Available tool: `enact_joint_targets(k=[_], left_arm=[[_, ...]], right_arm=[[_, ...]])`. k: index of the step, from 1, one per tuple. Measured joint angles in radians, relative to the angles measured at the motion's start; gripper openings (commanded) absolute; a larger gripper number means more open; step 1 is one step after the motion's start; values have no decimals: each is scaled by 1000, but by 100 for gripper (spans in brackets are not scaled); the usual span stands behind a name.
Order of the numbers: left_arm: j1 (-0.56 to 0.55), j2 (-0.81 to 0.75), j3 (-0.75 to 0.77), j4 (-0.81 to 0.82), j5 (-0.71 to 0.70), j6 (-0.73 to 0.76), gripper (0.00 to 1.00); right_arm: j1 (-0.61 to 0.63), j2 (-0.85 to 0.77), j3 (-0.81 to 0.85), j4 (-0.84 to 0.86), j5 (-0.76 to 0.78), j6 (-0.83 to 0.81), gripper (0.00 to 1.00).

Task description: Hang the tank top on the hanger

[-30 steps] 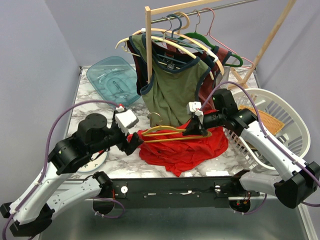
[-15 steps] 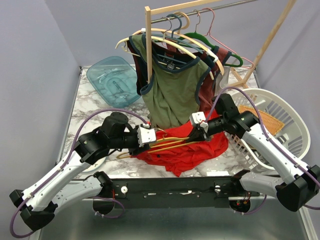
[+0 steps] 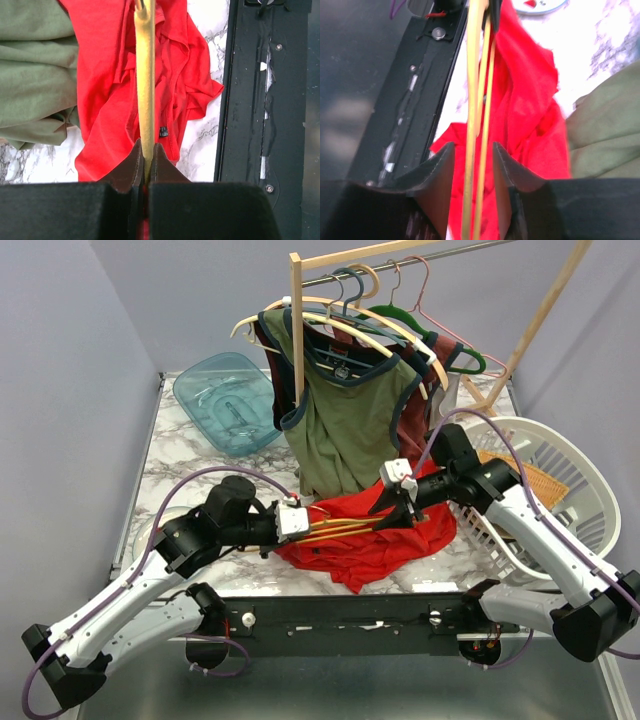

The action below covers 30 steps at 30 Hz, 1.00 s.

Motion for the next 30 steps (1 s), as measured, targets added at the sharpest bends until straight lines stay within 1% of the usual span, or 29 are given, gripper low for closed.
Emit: enact_joint_targets(k=[3,8,11,13,18,21,23,25,26,28,30], left_arm=[[0,3,-8,14,-1,-22,0],[0,54,-8,57,5,-79,0],[0,81,-8,69,8,-113,0],[1,87,-4,70,6,-138,0],[21,76,17,68,-42,-188,0],[45,53,17,68,-80,-217,0],[61,45,17,71,-99,-240,0],[77,45,17,77,-117,-263,0],[84,47,17,79,-123,-274,0],[96,54,17,87,-132,-295,0],[104,61,17,96,-137,-312,0]], right_arm=[[0,25,126,-49,-30,23,77],[12,106,359,-102,-132,45,79],[50,136,398,-106,-146,77,80],[60,140,393,-105,-127,103,83],[42,85,369,-118,8,142,84],[-6,-6,370,-183,33,92,83],[-18,-61,357,-218,36,50,81],[-17,-119,300,-254,45,-2,79],[-17,-148,240,-263,51,-32,77],[-14,-160,158,-275,71,-50,76],[-1,-156,10,-238,122,-45,72]])
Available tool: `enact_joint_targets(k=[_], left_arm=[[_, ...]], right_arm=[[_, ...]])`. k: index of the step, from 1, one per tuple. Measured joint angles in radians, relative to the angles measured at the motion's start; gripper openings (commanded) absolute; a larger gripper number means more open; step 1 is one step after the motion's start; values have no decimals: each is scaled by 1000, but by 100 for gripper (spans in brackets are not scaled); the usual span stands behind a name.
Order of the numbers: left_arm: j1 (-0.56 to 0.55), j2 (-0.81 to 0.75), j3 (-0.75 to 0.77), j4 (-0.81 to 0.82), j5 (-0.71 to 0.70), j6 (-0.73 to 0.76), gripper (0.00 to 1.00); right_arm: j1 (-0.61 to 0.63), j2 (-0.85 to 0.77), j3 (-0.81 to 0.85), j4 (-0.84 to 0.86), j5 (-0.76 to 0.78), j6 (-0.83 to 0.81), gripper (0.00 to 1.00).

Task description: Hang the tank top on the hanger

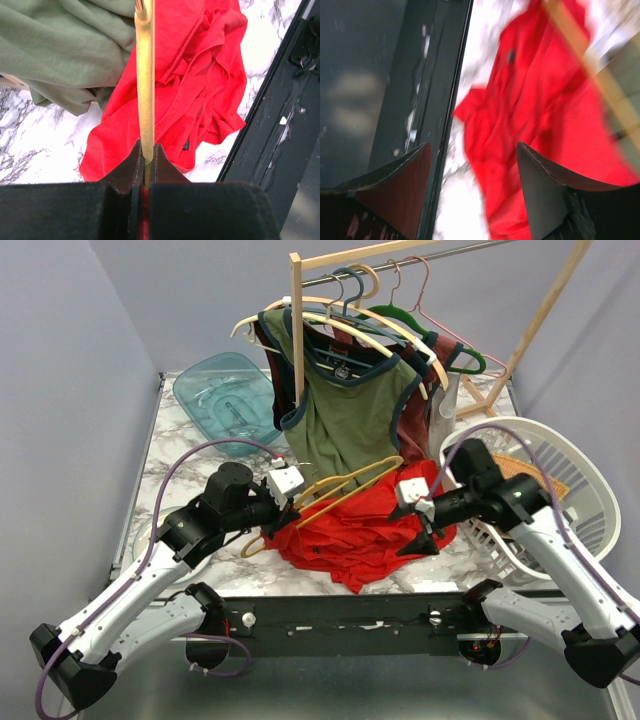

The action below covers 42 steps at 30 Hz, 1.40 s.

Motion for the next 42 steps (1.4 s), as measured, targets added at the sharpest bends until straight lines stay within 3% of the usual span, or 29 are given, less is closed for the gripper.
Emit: enact_joint_targets(k=[7,14,19,27,33,42], left_arm=[[9,11,0,21,-2,-38,0],[13,0,0,23,-3,-53,0],[15,-13,2,35,-4,-73,0],[21,-34,4,41,-5,-87,0],[25,-44,39,35,-6,-87,0],[31,-68,56,34,-6,-97,0]], right_arm=[[69,19,-348,295,311,145,79],[133,59,-396,574,503,300,79],[198,99,-423,701,631,367,72],[213,95,-428,727,828,384,55],[213,44,-436,723,916,386,49],[212,41,-448,704,940,394,55]])
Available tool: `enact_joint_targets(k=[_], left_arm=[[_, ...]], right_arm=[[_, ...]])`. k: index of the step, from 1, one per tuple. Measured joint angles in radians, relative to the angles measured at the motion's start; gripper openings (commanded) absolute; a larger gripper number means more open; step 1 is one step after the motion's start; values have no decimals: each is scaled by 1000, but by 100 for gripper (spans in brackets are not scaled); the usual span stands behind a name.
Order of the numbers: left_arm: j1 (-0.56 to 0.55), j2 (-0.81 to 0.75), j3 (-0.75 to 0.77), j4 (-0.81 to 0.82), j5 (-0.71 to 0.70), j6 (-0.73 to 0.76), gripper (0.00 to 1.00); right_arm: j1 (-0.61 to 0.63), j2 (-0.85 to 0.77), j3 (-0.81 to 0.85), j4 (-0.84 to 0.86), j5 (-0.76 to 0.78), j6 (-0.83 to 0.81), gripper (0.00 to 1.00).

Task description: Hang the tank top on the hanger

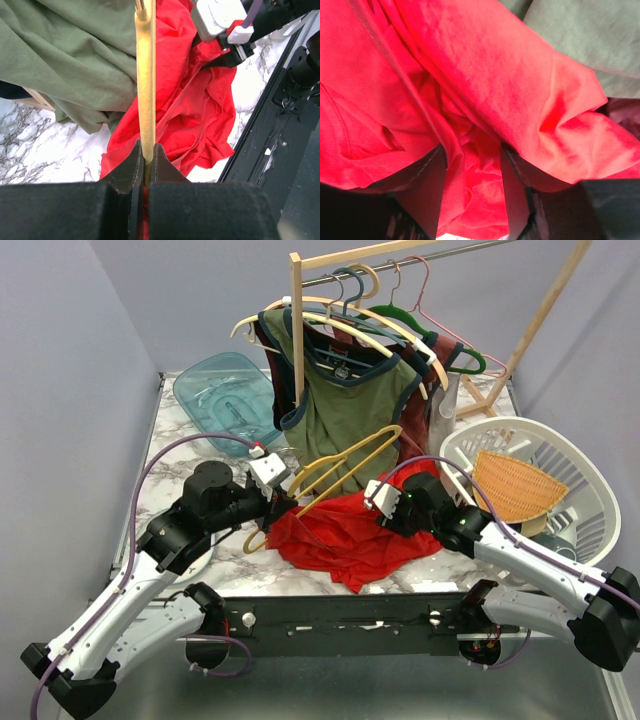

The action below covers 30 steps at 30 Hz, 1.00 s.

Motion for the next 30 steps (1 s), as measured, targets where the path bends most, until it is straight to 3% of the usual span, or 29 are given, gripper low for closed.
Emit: enact_joint_targets(k=[11,15,16,19,25,30], left_arm=[[4,-32,68,-16,-18,-4,0],[4,-37,75,-17,-26,-4,0],[4,-37,75,-17,-26,-4,0],[6,-37,75,-18,-25,-3,0],[10,-38,75,-18,23,26,0],[10,-43,75,-29,111,98,0]], right_arm=[[-29,1,0,-41,53,18,51],[-68,-48,0,-72,54,26,34],[-76,-57,0,-77,54,33,20],[-110,-89,1,-95,47,38,1],[-217,-121,58,-159,-34,68,1],[-325,-123,221,-206,-135,94,1]])
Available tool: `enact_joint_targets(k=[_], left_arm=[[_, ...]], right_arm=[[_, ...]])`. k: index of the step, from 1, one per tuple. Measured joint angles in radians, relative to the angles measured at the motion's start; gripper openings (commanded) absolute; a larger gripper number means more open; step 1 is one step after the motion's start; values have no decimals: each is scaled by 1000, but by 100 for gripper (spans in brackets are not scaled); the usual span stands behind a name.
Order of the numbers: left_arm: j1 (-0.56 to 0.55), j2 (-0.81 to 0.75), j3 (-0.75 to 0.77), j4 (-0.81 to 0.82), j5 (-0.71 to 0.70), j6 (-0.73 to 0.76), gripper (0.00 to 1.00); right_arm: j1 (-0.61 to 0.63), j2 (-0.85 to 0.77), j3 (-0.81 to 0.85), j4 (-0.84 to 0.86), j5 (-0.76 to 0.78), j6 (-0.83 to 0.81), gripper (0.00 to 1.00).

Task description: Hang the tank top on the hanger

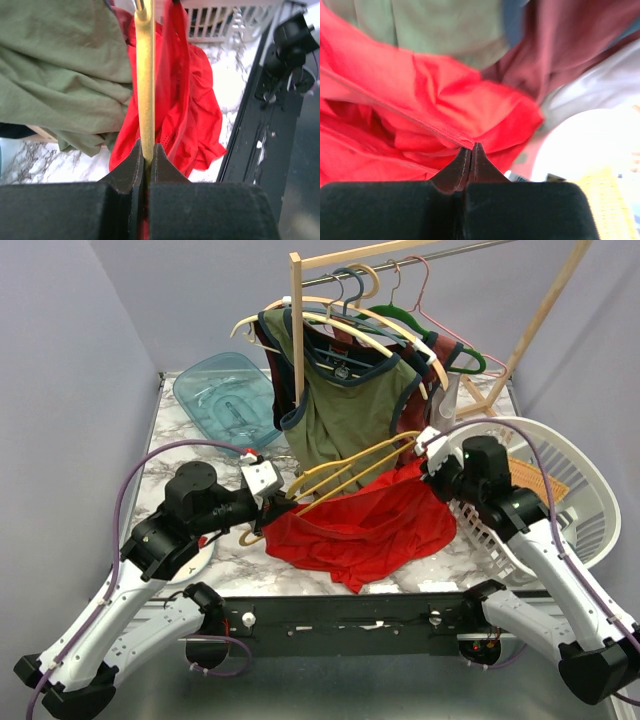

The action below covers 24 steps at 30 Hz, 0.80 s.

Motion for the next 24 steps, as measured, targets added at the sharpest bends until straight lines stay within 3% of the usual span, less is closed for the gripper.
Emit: enact_joint_targets(k=[13,24], left_arm=[[0,52,4,-87,83,162,0],[0,103,10,-107,61,207,0]], right_arm=[[-133,34,266,-95,-166,36,0],[-142,35,332,-159,-242,22,1]])
